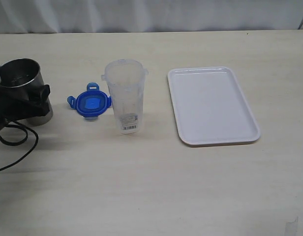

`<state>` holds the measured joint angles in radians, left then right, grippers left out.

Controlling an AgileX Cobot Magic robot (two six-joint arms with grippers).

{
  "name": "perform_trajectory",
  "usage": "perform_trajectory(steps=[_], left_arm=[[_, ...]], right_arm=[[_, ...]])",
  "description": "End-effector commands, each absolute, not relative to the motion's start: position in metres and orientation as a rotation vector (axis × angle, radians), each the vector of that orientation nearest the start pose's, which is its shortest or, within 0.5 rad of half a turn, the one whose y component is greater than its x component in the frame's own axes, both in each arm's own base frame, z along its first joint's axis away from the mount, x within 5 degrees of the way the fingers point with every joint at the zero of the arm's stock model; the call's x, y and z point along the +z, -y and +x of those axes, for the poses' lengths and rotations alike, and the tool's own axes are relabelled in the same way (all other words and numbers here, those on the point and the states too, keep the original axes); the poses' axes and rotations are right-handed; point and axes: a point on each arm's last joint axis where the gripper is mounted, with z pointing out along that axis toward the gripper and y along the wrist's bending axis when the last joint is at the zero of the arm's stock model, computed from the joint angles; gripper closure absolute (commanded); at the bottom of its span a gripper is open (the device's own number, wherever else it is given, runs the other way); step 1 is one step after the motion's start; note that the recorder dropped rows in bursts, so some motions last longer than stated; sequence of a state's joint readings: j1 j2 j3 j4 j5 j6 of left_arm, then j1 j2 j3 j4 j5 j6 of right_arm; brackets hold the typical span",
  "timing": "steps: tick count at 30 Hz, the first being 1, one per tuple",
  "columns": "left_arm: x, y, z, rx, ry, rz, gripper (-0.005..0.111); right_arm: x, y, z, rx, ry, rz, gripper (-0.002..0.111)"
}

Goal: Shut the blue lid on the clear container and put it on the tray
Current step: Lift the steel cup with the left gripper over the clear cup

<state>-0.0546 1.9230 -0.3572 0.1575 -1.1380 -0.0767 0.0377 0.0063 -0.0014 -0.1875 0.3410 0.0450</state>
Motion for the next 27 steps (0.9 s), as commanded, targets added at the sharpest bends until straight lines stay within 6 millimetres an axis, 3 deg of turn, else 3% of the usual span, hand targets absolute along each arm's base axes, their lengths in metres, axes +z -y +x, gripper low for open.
perform_trajectory(steps=[1, 8, 12, 20, 24, 27], left_arm=[[0.097, 0.03, 0.263, -0.21, -1.905, 0.16, 0.107], [0.12, 0.034, 0.265, -0.265, -1.792, 0.158, 0.107], [0.15, 0.034, 0.265, -0.266, -1.694, 0.152, 0.107], [0.189, 0.051, 0.324, -0.332, -1.736, 0.35, 0.107], [0.206, 0.055, 0.339, -0.349, -1.686, 0.369, 0.107], [0.207, 0.067, 0.349, -0.371, -1.667, 0.408, 0.107]], right_arm=[[0.183, 0.004, 0.054, -0.13, -1.819, -0.111, 0.104], [0.183, 0.004, 0.054, -0.13, -1.819, -0.111, 0.104], [0.183, 0.004, 0.054, -0.13, -1.819, -0.111, 0.104], [0.183, 0.004, 0.054, -0.13, -1.819, -0.111, 0.104], [0.183, 0.004, 0.054, -0.13, -1.819, -0.111, 0.104], [0.183, 0.004, 0.054, -0.13, -1.819, -0.111, 0.104]])
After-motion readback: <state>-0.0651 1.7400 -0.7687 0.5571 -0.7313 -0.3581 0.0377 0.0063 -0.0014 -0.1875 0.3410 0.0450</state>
